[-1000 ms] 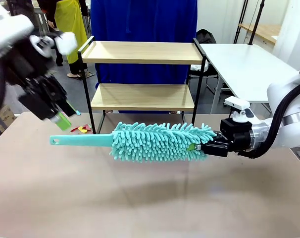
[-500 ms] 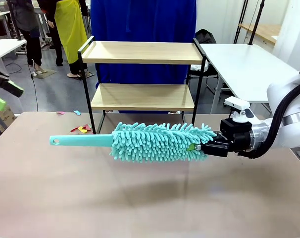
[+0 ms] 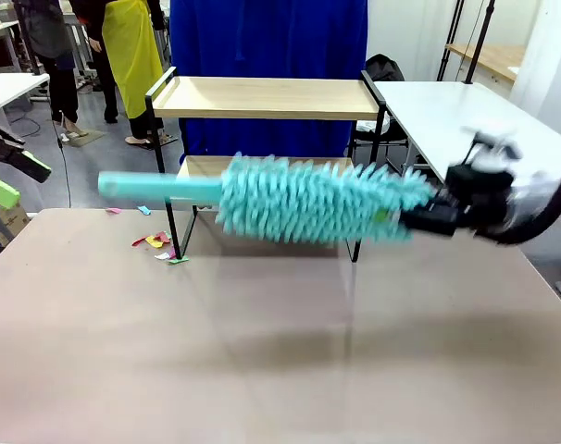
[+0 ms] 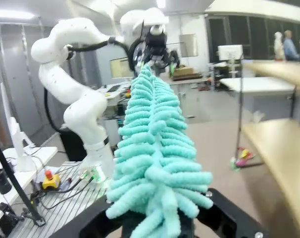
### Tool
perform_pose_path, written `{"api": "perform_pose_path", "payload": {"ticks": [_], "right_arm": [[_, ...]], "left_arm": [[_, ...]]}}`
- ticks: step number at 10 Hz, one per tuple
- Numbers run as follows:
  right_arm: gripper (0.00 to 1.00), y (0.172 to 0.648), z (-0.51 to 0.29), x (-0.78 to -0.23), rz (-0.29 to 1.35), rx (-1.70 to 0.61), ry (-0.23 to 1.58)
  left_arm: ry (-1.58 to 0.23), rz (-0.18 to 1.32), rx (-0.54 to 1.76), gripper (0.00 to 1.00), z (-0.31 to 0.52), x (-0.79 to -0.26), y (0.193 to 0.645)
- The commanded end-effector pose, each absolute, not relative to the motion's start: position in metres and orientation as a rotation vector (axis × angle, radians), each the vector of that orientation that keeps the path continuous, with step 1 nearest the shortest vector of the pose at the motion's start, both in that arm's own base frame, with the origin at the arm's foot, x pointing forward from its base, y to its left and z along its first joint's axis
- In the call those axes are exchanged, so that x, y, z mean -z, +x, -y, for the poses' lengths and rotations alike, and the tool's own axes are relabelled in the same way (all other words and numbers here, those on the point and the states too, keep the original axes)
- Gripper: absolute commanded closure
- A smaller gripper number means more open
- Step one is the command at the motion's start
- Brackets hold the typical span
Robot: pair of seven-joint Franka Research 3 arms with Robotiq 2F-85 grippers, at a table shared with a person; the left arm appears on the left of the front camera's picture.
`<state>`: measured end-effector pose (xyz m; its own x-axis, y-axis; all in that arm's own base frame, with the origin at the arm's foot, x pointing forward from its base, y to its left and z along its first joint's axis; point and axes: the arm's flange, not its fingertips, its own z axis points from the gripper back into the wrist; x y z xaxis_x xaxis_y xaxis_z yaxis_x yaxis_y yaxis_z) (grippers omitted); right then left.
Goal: Clean the shelf.
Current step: Hand the Duster back to the human.
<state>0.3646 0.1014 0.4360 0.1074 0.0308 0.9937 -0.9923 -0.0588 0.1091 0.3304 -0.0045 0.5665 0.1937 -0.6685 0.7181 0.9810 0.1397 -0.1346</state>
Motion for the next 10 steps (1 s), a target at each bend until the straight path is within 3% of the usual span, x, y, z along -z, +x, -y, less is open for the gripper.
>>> {"api": "perform_pose_path", "payload": {"ticks": [1,3,5,8,10], "right_arm": [[0.83,0.335,-0.089,-0.511,1.201,-1.096,1.078],[0.83,0.326,-0.059,-0.565,1.389,-0.852,0.914],[0.83,0.322,-0.026,-0.583,1.520,-0.621,0.713],[0.83,0.326,0.028,-0.574,1.570,-0.279,0.418],[0.83,0.330,0.052,-0.558,1.556,-0.167,0.321]], "left_arm": [[-0.701,0.590,1.282,0.00,0.003,-0.569,0.329],[-0.701,0.590,1.282,0.00,0.003,-0.569,0.329],[-0.701,0.590,1.282,0.00,0.003,-0.569,0.329],[-0.701,0.590,1.282,0.00,0.003,-0.569,0.329],[-0.701,0.590,1.282,0.00,0.003,-0.569,0.329]]}}
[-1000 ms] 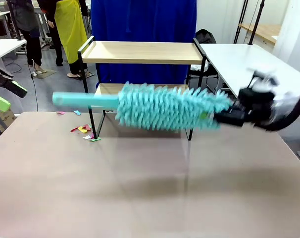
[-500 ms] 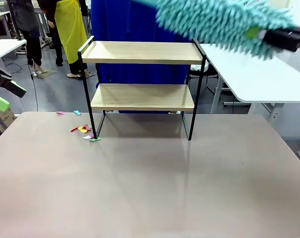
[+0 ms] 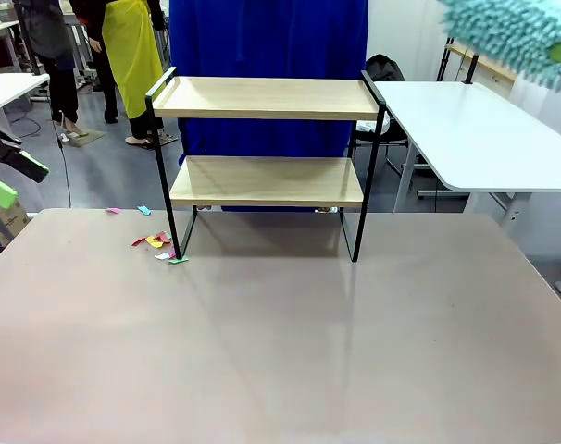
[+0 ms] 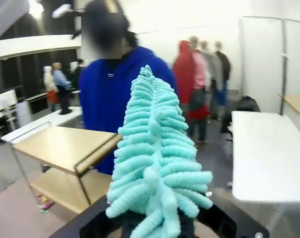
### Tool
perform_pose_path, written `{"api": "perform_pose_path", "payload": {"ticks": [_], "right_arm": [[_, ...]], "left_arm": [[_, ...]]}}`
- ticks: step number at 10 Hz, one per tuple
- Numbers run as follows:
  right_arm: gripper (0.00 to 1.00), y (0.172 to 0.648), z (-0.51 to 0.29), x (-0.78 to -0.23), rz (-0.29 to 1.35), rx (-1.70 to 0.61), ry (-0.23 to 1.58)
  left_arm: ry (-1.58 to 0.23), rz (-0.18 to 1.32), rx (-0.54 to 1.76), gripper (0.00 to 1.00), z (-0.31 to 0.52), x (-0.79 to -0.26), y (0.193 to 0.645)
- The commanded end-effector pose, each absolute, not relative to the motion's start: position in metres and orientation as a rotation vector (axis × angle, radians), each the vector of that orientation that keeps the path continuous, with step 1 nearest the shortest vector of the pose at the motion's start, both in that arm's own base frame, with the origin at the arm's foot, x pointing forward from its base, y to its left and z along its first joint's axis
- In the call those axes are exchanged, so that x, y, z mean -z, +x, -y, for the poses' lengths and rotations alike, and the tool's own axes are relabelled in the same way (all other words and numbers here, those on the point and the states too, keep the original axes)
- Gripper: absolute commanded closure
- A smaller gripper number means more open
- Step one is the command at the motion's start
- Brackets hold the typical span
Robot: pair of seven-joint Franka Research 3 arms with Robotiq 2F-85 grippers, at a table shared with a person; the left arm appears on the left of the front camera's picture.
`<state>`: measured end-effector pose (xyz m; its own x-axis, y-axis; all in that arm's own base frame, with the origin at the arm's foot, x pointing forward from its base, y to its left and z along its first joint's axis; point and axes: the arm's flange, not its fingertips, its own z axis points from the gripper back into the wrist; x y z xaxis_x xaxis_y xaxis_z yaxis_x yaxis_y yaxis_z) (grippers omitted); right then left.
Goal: Clean the shelf.
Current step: Hand the Duster back to the human.
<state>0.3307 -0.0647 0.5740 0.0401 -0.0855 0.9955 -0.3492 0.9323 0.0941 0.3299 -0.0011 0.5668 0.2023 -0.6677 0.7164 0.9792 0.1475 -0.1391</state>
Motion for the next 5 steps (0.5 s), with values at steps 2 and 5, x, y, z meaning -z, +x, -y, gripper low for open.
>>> {"api": "perform_pose_path", "payload": {"ticks": [2,5], "right_arm": [[0.83,0.336,0.068,-0.531,1.480,-0.120,0.214],[0.83,0.340,0.080,-0.459,1.326,-0.073,0.194]], "left_arm": [[-0.701,0.590,1.282,0.00,0.003,-0.569,0.329],[-0.701,0.590,1.282,0.00,0.003,-0.569,0.329]]}}
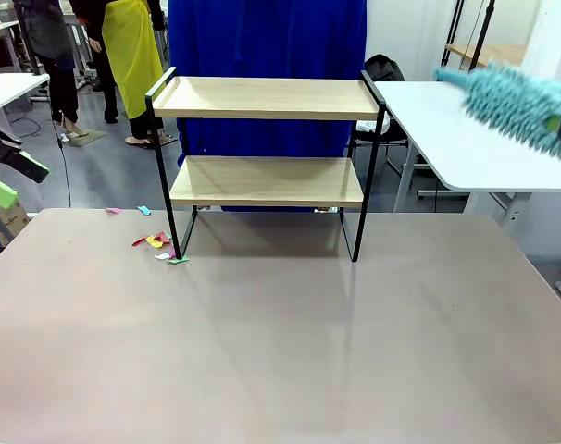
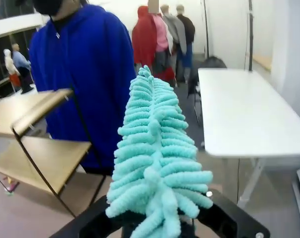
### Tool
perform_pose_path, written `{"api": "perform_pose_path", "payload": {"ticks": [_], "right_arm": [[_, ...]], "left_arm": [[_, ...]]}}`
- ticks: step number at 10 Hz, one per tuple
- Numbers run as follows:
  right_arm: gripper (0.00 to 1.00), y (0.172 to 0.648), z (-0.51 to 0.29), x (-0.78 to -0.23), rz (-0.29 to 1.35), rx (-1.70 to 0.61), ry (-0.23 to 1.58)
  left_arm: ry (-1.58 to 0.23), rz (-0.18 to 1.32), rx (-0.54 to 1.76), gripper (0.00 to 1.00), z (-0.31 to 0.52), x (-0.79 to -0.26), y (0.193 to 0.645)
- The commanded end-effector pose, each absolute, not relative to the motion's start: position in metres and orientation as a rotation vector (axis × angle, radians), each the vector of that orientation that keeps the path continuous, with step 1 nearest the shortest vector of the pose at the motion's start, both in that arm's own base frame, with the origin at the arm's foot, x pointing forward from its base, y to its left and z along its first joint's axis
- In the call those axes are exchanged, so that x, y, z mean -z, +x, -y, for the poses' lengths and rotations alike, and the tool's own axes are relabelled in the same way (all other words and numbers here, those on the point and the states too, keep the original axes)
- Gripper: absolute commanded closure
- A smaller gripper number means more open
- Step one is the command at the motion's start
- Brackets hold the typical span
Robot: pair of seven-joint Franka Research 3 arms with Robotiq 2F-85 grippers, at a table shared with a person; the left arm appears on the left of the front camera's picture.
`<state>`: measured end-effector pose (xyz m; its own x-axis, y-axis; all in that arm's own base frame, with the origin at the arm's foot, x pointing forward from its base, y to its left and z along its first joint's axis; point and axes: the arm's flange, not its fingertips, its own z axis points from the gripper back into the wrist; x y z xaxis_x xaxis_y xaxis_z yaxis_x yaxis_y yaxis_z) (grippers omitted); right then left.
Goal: Clean the shelf.
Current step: Hand the Duster back to the human.
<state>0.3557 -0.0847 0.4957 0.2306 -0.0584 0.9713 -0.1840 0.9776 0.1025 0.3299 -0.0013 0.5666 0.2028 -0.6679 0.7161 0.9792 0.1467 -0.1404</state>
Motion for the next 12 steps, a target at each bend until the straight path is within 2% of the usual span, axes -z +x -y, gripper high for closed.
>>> {"api": "perform_pose_path", "payload": {"ticks": [1,3,4,5,12], "right_arm": [[0.83,0.340,0.081,-0.439,1.294,-0.068,0.194],[0.83,0.339,0.074,-0.406,1.252,-0.095,0.223],[0.83,0.340,0.074,-0.403,1.289,-0.088,0.212],[0.83,0.372,0.087,-0.430,1.227,-0.075,0.232],[0.83,0.372,0.087,-0.430,1.227,-0.075,0.232]], "left_arm": [[-0.701,0.590,1.282,0.00,0.003,-0.569,0.329],[-0.701,0.590,1.282,0.00,0.003,-0.569,0.329],[-0.701,0.590,1.282,0.00,0.003,-0.569,0.329],[-0.701,0.590,1.282,0.00,0.003,-0.569,0.329],[-0.701,0.590,1.282,0.00,0.003,-0.569,0.329]]}}
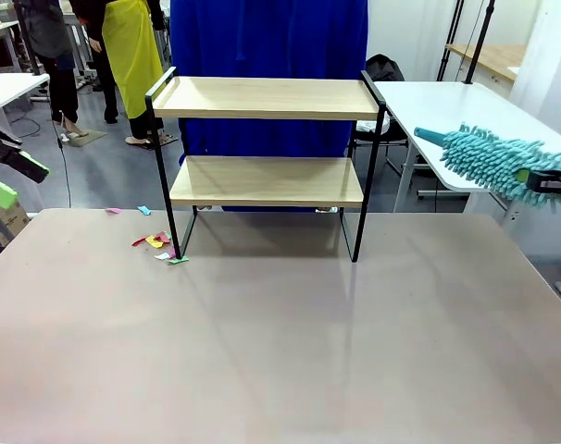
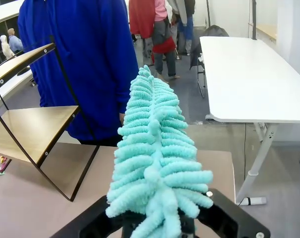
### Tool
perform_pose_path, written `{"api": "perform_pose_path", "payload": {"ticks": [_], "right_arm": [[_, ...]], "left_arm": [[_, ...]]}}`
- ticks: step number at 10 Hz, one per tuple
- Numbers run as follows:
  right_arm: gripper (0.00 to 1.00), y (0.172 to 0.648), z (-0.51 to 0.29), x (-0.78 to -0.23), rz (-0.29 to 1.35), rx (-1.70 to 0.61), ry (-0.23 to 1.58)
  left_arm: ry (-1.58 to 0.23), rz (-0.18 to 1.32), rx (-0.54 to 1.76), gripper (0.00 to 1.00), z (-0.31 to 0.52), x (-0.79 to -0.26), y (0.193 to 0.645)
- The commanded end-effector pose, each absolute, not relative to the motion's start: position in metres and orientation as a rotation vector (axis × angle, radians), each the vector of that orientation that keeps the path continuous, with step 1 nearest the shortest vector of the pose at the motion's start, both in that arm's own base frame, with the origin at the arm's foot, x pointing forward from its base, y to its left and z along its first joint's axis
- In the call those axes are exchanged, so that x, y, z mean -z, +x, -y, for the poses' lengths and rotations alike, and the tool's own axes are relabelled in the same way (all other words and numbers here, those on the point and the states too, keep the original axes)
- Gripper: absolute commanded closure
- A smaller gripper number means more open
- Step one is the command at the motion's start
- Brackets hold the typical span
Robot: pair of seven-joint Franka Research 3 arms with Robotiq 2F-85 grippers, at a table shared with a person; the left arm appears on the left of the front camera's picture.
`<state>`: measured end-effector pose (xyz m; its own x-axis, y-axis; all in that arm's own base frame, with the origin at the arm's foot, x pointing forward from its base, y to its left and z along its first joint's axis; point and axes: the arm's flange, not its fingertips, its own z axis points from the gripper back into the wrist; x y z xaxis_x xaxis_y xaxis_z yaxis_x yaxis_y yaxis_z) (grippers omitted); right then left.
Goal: Clean the shelf.
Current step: Hand the Duster back to the human.
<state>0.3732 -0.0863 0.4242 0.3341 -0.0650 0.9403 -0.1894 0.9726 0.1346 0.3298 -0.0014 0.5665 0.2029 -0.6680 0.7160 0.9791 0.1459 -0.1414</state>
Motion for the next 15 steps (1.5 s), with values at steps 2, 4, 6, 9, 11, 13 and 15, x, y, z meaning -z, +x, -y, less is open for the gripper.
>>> {"api": "perform_pose_path", "payload": {"ticks": [2,4,6,9,11,13,15], "right_arm": [[0.83,0.3723,0.0870,-0.4300,1.227,-0.075,0.232],[0.83,0.3723,0.0870,-0.4300,1.227,-0.075,0.232],[0.83,0.3723,0.0870,-0.4300,1.227,-0.075,0.232],[0.83,0.3723,0.0870,-0.4300,1.227,-0.075,0.232],[0.83,0.3723,0.0870,-0.4300,1.227,-0.075,0.232],[0.45,0.3736,0.0853,-0.4250,1.233,-0.086,0.237],[0.00,0.3765,0.0832,-0.4253,1.261,-0.118,0.187]], "left_arm": [[-0.701,0.590,1.282,0.00,0.0028,-0.5688,0.3294],[-0.701,0.590,1.282,0.00,0.0028,-0.5688,0.3294],[-0.701,0.590,1.282,0.00,0.0028,-0.5688,0.3294],[-0.701,0.590,1.282,0.00,0.0028,-0.5688,0.3294],[-0.701,0.590,1.282,0.00,0.0028,-0.5688,0.3294],[-0.701,0.590,1.282,0.00,0.0028,-0.5688,0.3294],[-0.701,0.590,1.282,0.00,0.0028,-0.5688,0.3294]]}}
